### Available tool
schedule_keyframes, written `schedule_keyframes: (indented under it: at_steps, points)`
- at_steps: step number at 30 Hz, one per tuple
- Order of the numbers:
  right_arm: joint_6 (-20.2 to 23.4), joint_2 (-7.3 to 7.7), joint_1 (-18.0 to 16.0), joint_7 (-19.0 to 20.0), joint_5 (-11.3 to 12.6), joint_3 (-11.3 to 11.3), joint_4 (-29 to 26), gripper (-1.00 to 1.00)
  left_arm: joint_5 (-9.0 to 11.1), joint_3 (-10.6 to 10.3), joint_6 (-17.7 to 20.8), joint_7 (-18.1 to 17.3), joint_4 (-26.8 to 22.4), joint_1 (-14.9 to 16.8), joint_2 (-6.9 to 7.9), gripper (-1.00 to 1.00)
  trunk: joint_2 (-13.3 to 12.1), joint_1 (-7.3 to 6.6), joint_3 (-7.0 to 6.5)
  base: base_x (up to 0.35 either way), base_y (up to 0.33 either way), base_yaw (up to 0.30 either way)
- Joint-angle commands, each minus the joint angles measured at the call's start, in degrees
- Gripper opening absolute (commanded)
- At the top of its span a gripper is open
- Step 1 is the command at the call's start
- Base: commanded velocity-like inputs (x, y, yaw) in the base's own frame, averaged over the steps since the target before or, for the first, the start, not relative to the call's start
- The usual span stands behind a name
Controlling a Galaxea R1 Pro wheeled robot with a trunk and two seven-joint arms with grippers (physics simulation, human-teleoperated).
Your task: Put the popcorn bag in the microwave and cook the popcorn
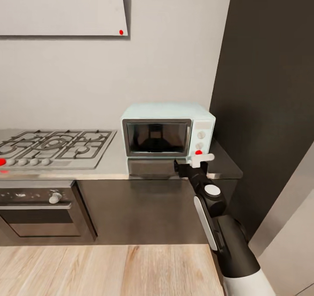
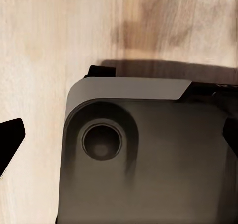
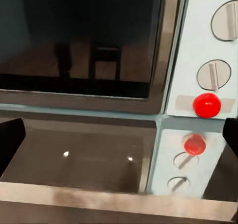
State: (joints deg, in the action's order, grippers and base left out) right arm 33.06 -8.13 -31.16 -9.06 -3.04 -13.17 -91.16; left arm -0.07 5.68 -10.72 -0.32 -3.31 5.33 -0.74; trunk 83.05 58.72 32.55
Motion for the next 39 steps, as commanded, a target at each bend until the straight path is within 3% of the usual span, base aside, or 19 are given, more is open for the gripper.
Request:
schedule_keyframes:
  at_steps: [1, 14, 22, 24, 27, 28, 32, 39]
  points:
    - [0.32, 0.03, -0.39, -0.17, -0.3, -0.03, -0.07, 1.0, -0.11, 0.25, -0.18, -0.03, 0.01, 0.03, -0.36, 1.0, 0.03, 0.01, 0.06, 0.029, 0.0, 0.0]
    - [0.76, 0.25, -1.47, -0.27, -0.36, 0.04, 0.74, 1.0, -0.11, 0.28, -0.18, -0.03, 0.04, -0.02, -0.49, 1.0, 0.03, 0.01, 0.06, 0.002, 0.0, 0.0]
    - [0.77, 0.39, -2.11, -3.58, -0.22, 0.09, 1.38, 1.0, -0.11, 0.28, -0.18, -0.03, 0.05, 0.03, -0.56, 1.0, 0.03, 0.01, 0.06, 0.24, -0.026, 0.0]
    - [0.77, 0.94, -2.18, -3.79, -0.19, 1.44, 1.45, 1.0, -0.11, 0.29, -0.18, -0.03, 0.02, 0.03, -0.57, 1.0, 0.03, 0.01, 0.06, 0.221, -0.037, 0.0]
    - [1.26, 1.77, -4.32, -3.27, 0.08, 7.37, 1.95, 1.0, -0.11, 0.29, -0.18, -0.03, 0.01, 0.03, -0.57, 1.0, 0.03, 0.01, 0.06, 0.051, -0.008, 0.0]
    - [1.44, 1.81, -4.76, -3.23, 0.1, 7.9, 2.43, 1.0, -0.11, 0.29, -0.18, -0.03, 0.0, 0.03, -0.57, 1.0, 0.03, 0.01, 0.06, 0.012, -0.002, 0.0]
    - [1.59, 1.88, -6.23, -3.02, 0.02, 8.9, 5.26, 1.0, -0.12, 0.29, -0.18, -0.03, 0.01, 0.03, -0.57, 1.0, 0.03, 0.01, 0.06, 0.003, -0.001, 0.0]
    - [1.63, 1.74, -8.56, -3.0, 0.06, 8.52, 6.51, 1.0, -0.11, 0.29, -0.18, -0.03, -0.02, 0.02, -0.57, 1.0, 0.03, 0.01, 0.06, 0.0, 0.0, 0.0]
